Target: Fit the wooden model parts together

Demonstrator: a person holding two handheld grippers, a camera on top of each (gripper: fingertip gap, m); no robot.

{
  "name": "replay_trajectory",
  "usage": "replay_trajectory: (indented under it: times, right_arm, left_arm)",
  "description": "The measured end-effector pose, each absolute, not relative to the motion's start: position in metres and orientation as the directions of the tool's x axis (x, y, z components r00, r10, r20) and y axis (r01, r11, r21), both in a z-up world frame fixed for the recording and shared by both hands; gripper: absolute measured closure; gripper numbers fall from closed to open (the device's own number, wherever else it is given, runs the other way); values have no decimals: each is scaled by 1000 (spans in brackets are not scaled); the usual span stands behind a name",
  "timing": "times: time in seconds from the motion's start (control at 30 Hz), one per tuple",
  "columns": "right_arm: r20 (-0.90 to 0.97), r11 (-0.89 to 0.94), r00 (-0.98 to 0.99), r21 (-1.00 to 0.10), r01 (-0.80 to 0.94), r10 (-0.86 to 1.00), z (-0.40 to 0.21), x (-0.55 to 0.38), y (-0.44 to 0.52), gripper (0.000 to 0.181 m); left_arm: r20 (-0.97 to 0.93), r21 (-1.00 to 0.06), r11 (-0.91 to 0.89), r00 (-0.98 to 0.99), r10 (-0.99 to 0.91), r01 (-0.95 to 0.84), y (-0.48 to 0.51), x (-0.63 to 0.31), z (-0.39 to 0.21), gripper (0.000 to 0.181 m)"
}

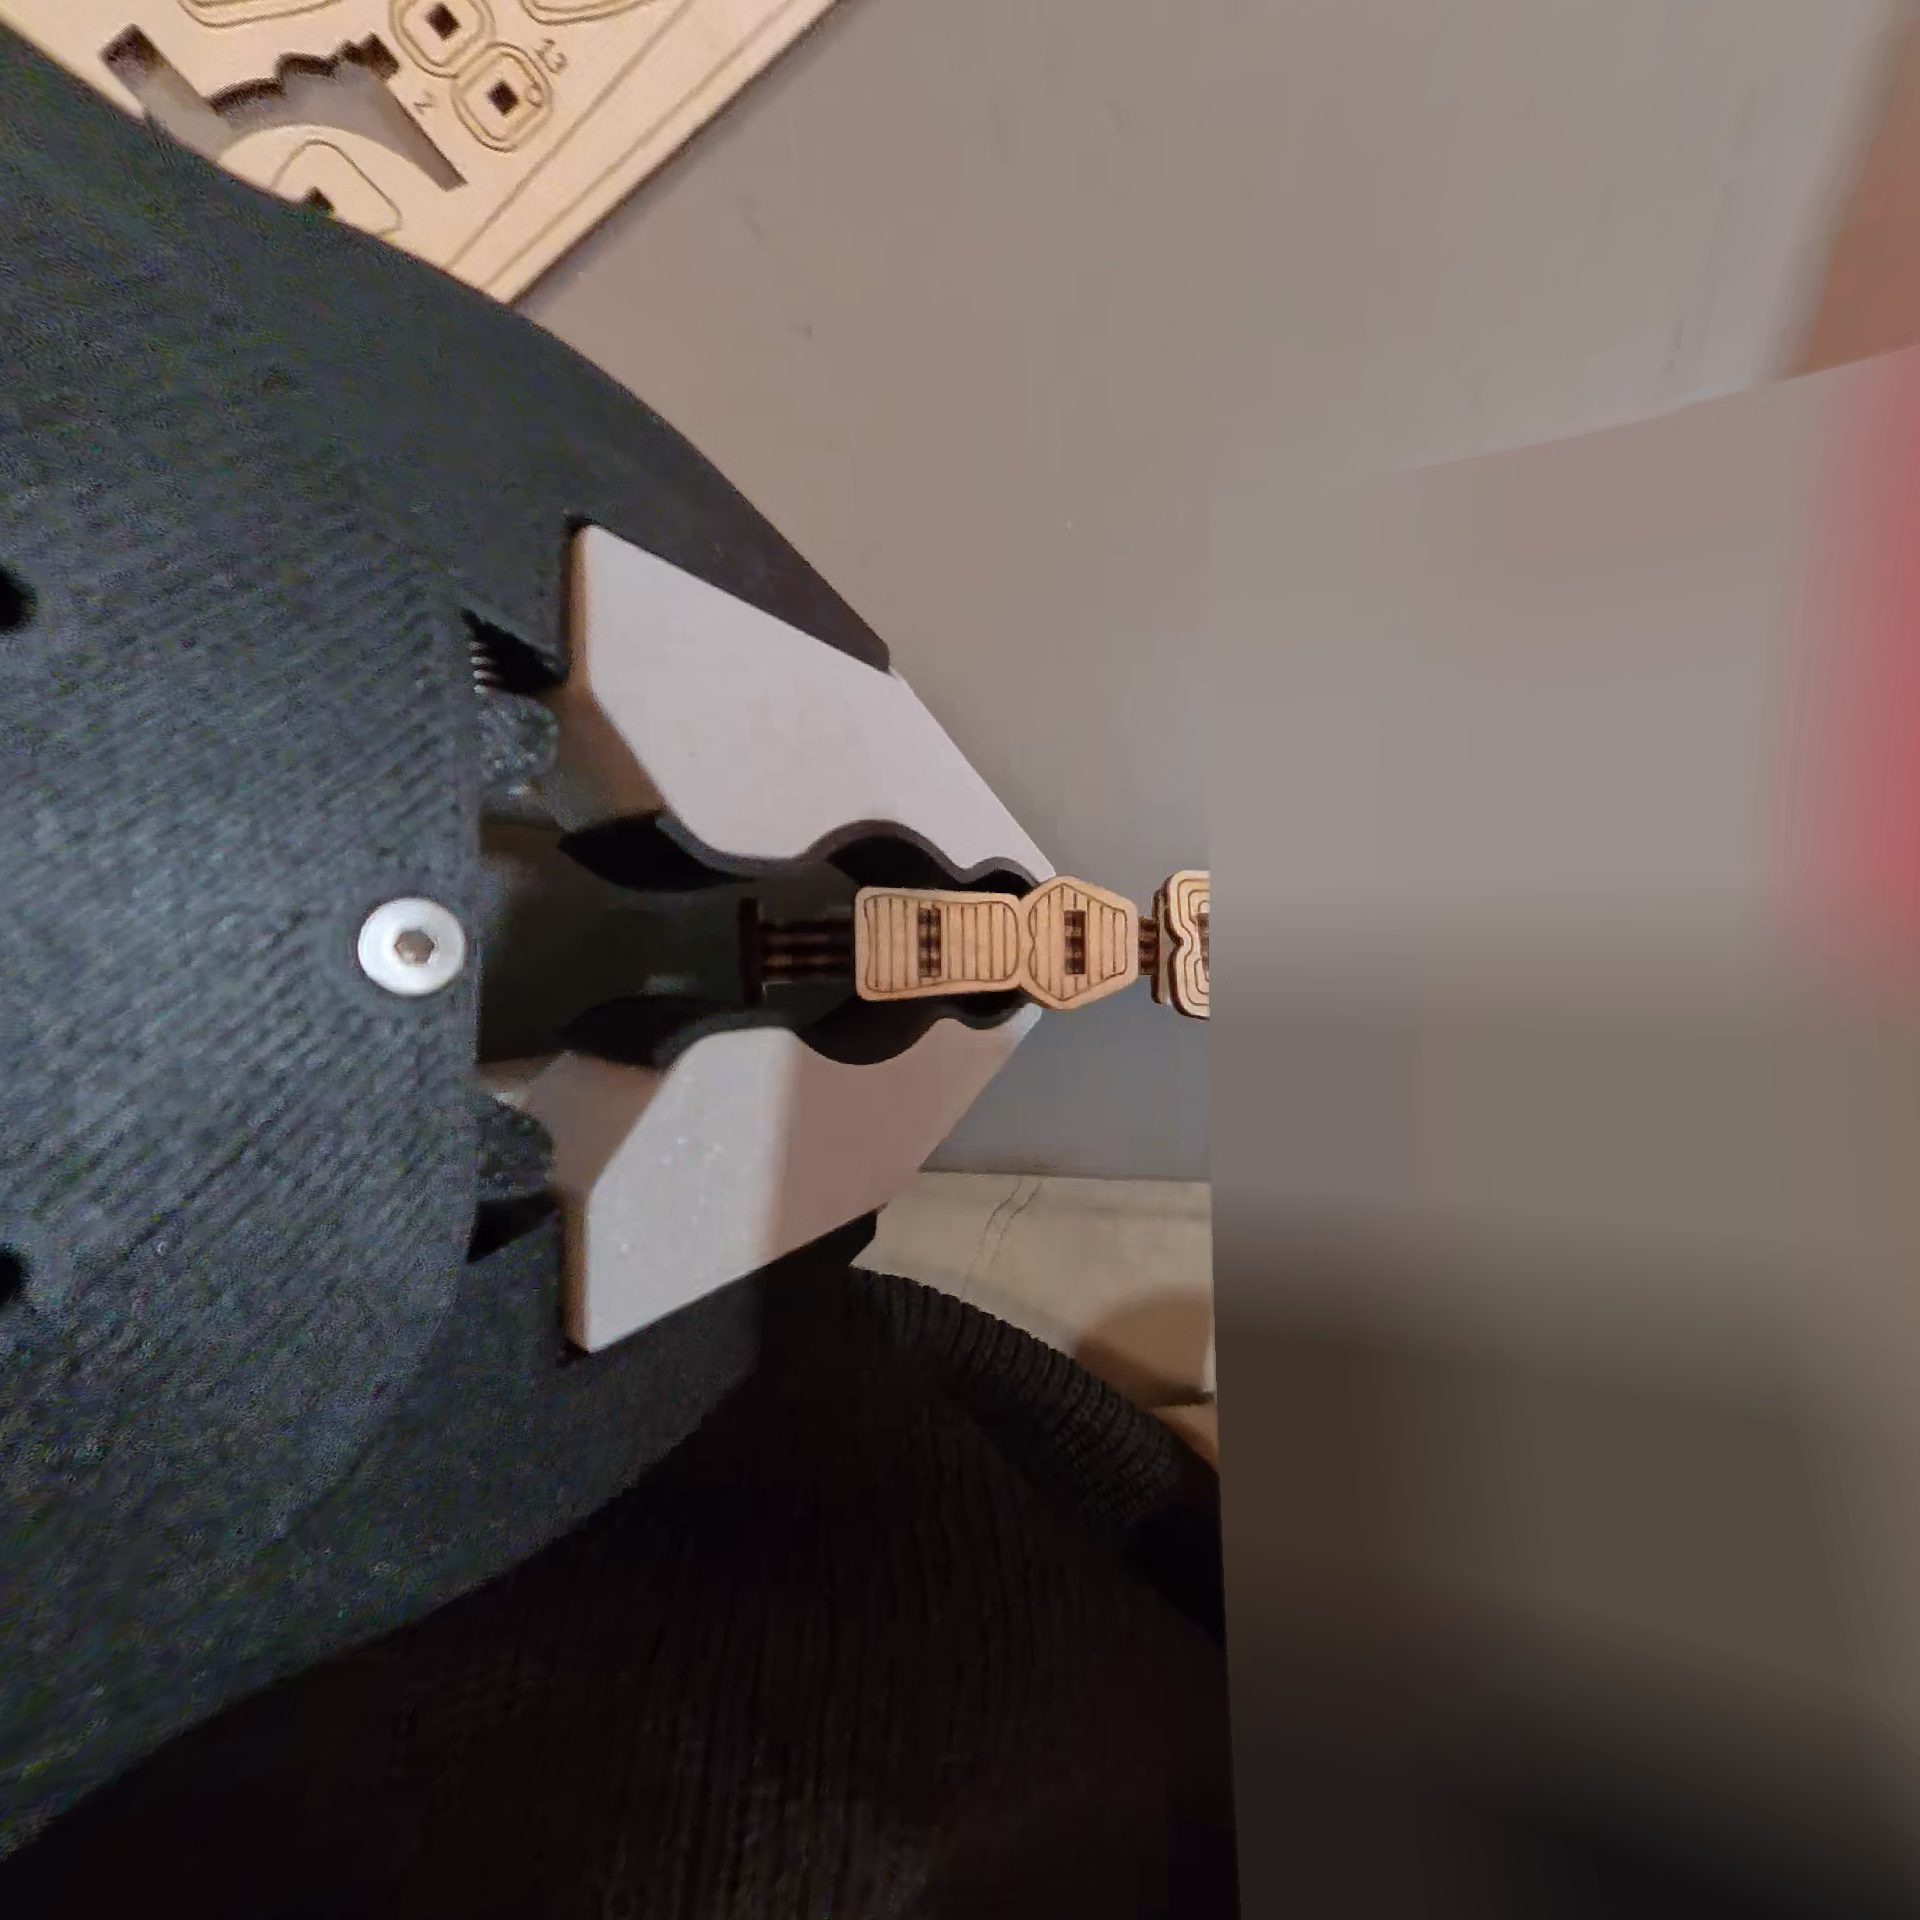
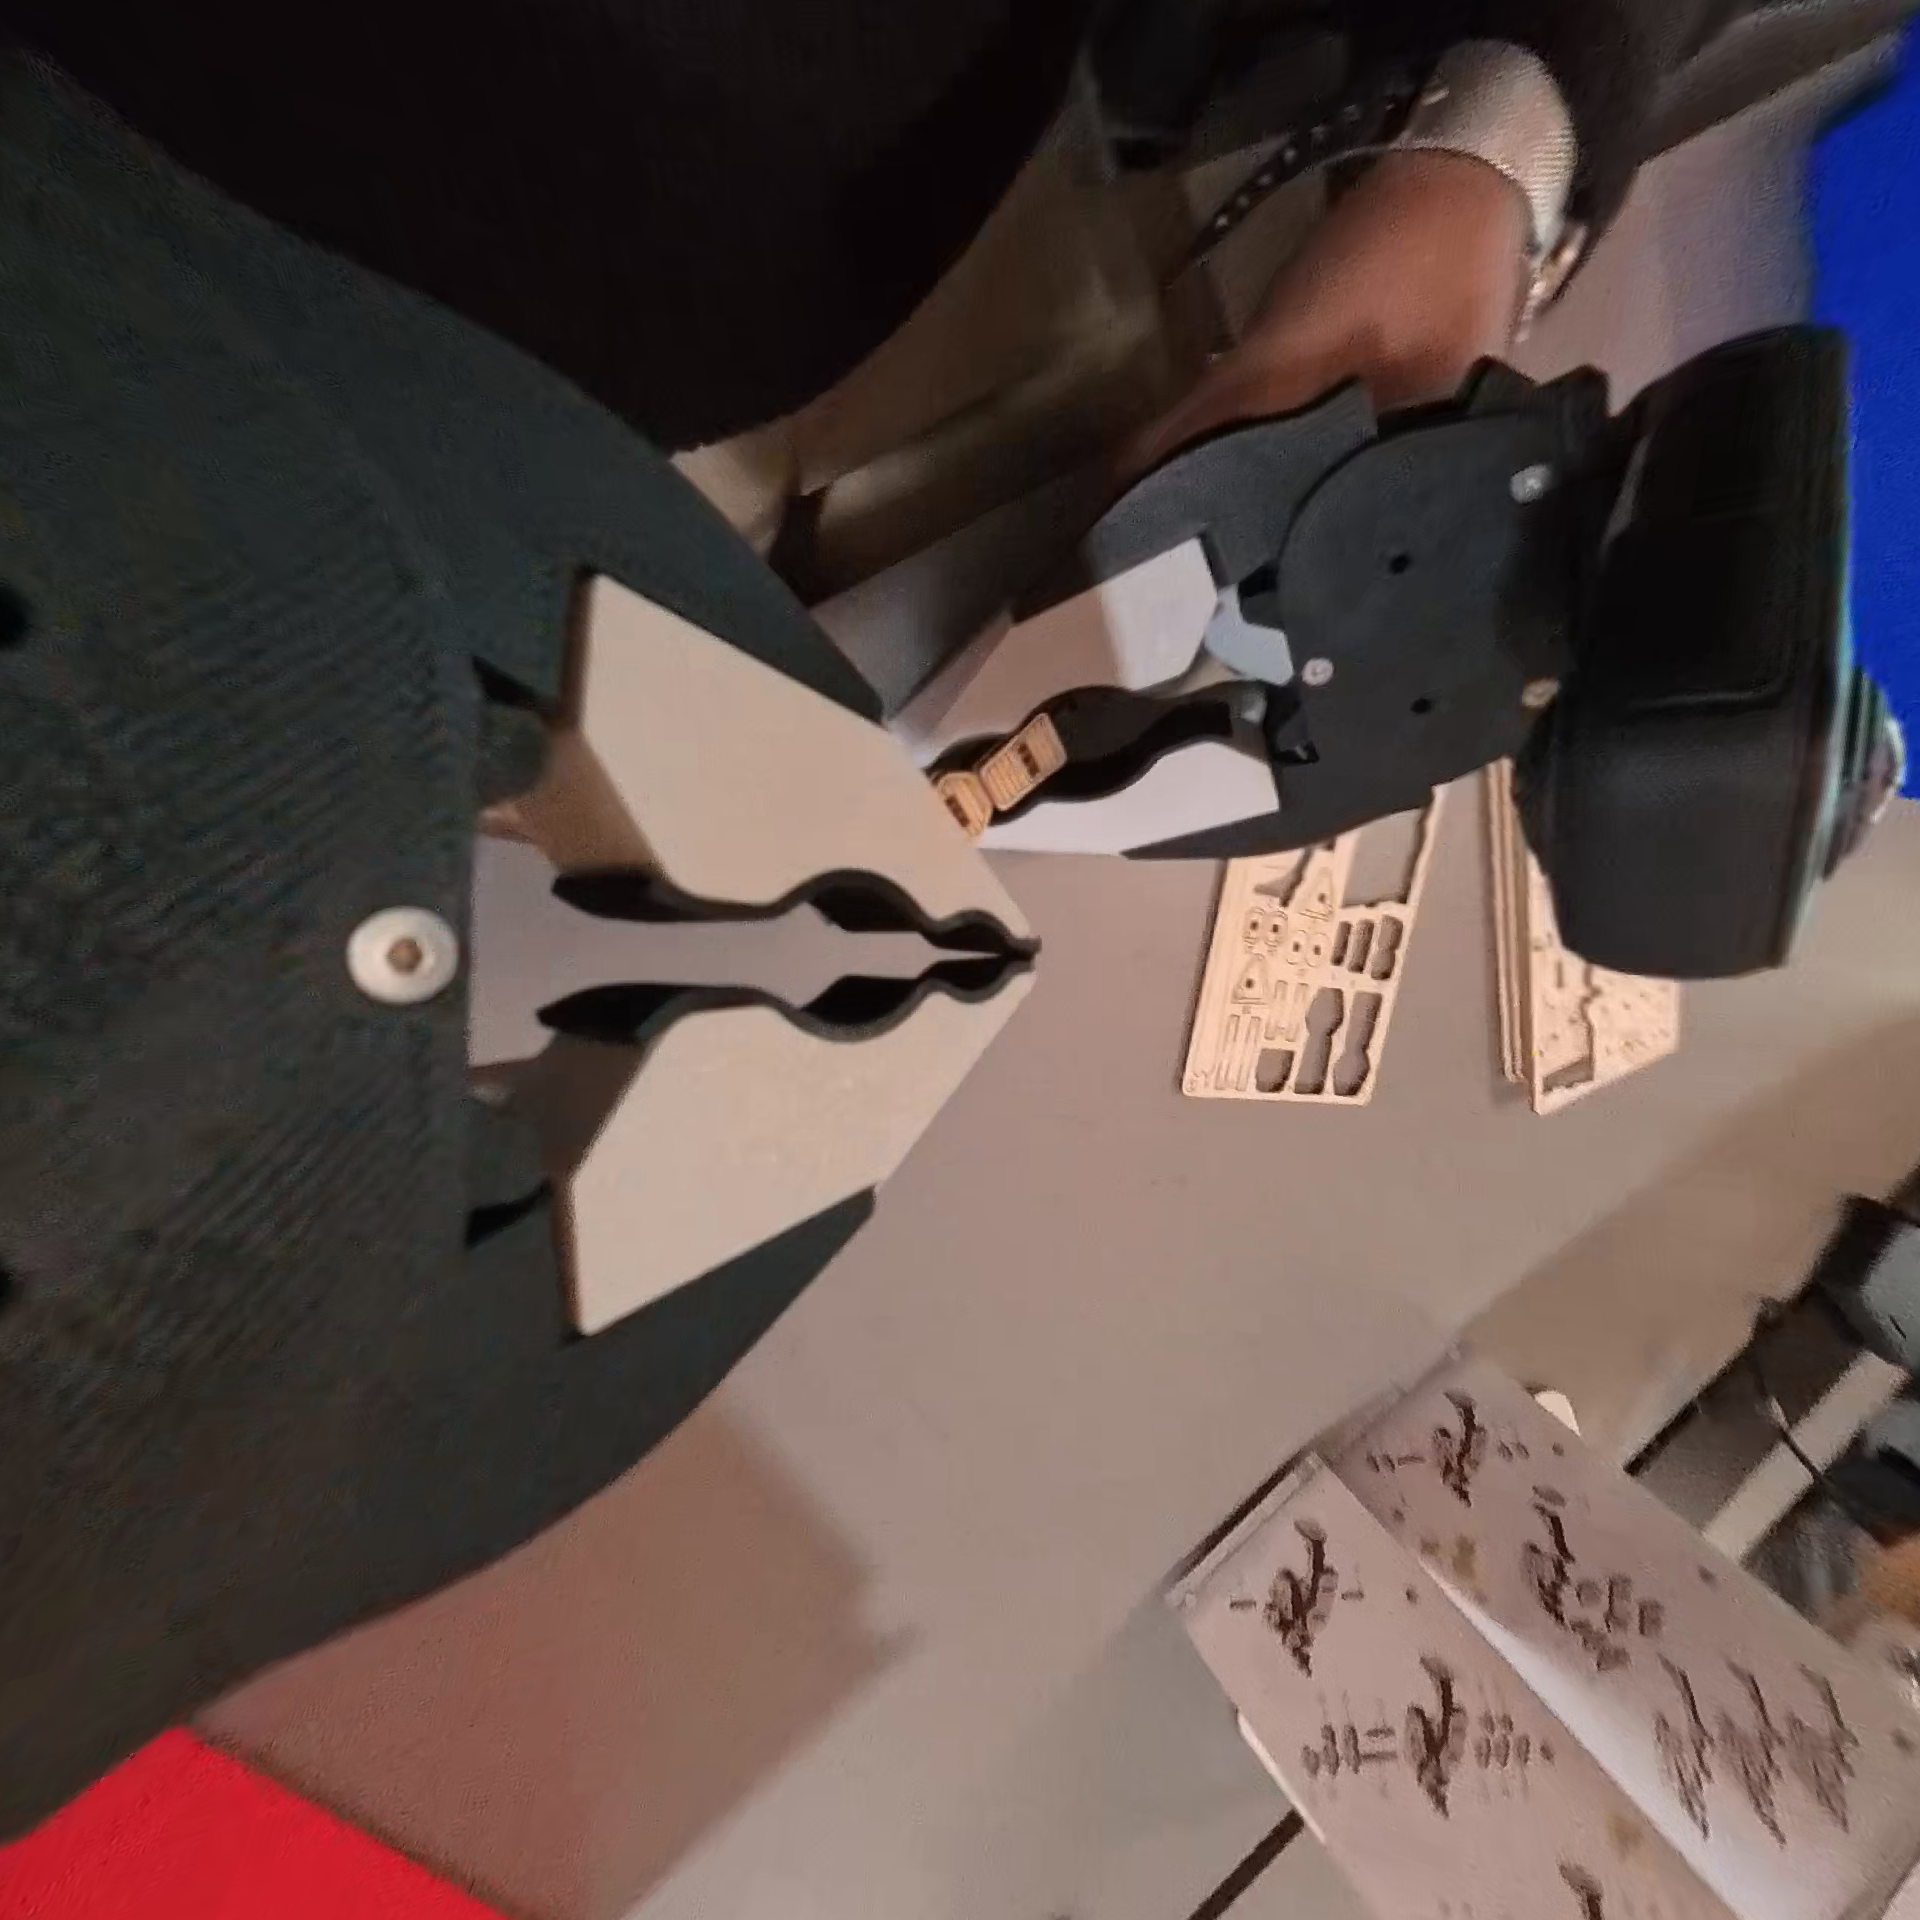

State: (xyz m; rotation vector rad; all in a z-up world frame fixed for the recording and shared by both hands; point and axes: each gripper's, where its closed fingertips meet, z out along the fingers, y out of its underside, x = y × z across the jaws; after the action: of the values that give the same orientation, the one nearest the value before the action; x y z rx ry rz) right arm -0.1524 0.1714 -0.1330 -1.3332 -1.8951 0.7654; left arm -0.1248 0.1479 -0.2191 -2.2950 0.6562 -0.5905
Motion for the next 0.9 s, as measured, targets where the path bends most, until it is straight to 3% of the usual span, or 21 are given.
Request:
replay_trajectory:
  times: [0.17,0.33,0.53,0.77,0.9]
  right_arm:
    - [33,70,-87,-874,481,996,-160,-148,173,181]
    - [104,122,-65,-903,412,992,-149,-142,176,181]
    - [8,57,-111,-897,439,994,-167,-145,165,181]
    - [212,209,-43,-873,440,976,-171,-148,174,181]
    - [143,131,0,-901,413,990,-166,-151,174,181]
  left_arm:
    - [280,-698,-687,806,-522,-203,154,-137,-218,168]
    - [238,-702,-675,818,-523,-228,156,-138,-219,168]
    - [220,-705,-673,832,-509,-225,158,-141,-219,168]
    - [223,-704,-676,837,-500,-217,159,-142,-219,168]
    - [221,-705,-676,838,-499,-217,159,-143,-219,168]
